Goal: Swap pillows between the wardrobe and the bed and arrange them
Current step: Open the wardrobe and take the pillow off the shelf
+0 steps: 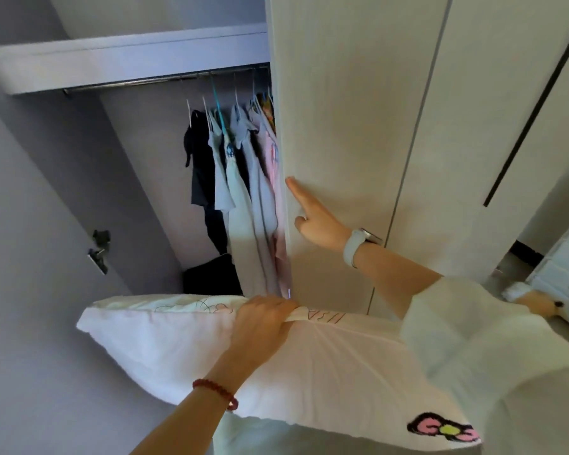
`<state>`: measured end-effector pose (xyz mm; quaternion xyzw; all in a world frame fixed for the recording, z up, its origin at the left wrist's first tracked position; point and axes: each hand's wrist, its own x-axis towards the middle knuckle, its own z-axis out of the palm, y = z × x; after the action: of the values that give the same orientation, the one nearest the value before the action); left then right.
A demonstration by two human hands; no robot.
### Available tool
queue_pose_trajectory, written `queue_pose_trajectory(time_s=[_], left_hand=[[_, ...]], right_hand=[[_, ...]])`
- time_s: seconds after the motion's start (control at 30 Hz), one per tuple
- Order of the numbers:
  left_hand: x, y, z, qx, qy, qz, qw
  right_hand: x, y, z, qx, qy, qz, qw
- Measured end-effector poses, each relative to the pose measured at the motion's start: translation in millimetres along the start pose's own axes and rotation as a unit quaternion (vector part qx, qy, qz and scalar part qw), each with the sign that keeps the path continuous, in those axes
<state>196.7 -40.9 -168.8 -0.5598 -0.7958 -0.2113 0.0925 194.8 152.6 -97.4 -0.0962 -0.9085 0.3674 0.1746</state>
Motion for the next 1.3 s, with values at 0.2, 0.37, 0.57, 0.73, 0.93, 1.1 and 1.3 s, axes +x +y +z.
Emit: queue_pose_trajectory(time_s=[0.2,0.37,0.57,0.73,0.93,1.1,1.3], left_hand=[[-7.9,-4.3,7.2,-0.015,0.026,-0.078,0.997],[-16.8,3.1,20.7,-0.021,0.053,-0.145,0.988],[-32.8,33.0,41.0,-0.001,0.092,-0.186,0.978],[-87.5,45.7,50.9,-0.013,0.052,-0.245,0.968],[-173.6,61.8,40.1,-0.01,0.072,-0.417,0.906],[-212.6,43.2,12.0,0.084,0.29,-0.627,0.718],[-223.5,-8.3,-16.4,-0.029,0.375,-0.655,0.655]], right_hand=[[-65.6,16.2,24.3,-0.004,-0.055,0.03,0.998],[-136.4,58.1,29.6,-0.156,-0.21,-0.011,0.965],[-139.2,73.9,37.2,-0.188,-0.164,-0.124,0.96],[-159.3,74.2,62.8,-0.139,-0.203,-0.217,0.945],[-172.8,73.1,101.4,-0.113,-0.278,-0.277,0.913],[-181.8,65.8,113.4,-0.121,-0.365,-0.349,0.855],[-184.4,50.6,147.8,-0.105,-0.404,-0.313,0.853]])
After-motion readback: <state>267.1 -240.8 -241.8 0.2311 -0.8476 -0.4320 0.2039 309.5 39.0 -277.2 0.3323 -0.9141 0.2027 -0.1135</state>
